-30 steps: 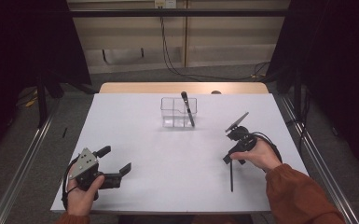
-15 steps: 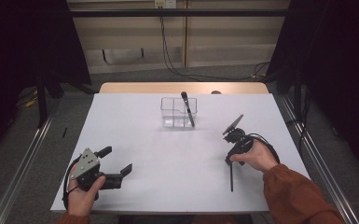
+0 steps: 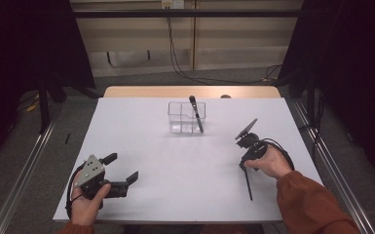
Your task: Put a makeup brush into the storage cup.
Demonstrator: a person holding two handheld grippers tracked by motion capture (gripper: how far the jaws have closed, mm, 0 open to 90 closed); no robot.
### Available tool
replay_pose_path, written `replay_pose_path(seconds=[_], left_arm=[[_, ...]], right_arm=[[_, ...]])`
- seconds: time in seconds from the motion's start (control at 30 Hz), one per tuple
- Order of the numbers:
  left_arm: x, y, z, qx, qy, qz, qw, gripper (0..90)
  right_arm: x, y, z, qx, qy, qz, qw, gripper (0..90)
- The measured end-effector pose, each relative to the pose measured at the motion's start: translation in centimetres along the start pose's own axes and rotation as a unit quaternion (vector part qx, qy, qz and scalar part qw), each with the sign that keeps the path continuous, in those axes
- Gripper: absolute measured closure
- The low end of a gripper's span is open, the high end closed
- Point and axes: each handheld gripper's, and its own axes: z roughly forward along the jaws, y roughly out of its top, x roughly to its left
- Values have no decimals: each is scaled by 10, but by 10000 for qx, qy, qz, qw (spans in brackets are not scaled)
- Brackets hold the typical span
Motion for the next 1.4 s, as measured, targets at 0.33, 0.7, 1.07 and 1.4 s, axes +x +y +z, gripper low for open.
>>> replay_pose_path(seconds=[0.33, 0.7, 1.07, 1.4], left_arm=[[1, 0, 0, -5, 3, 2, 10000, 30], [2, 0, 0, -7, 27, -23, 10000, 28], [2, 0, 0, -6, 35, -31, 10000, 28], [2, -1, 0, 3, 27, -36, 10000, 28]], right_arm=[[-1, 1, 0, 113, 59, 0, 9999, 820], [-4, 2, 0, 122, 170, 49, 9998, 861], [-8, -3, -1, -52, 298, 52, 9995, 862], [-11, -7, -6, -413, 425, 112, 9982, 864]])
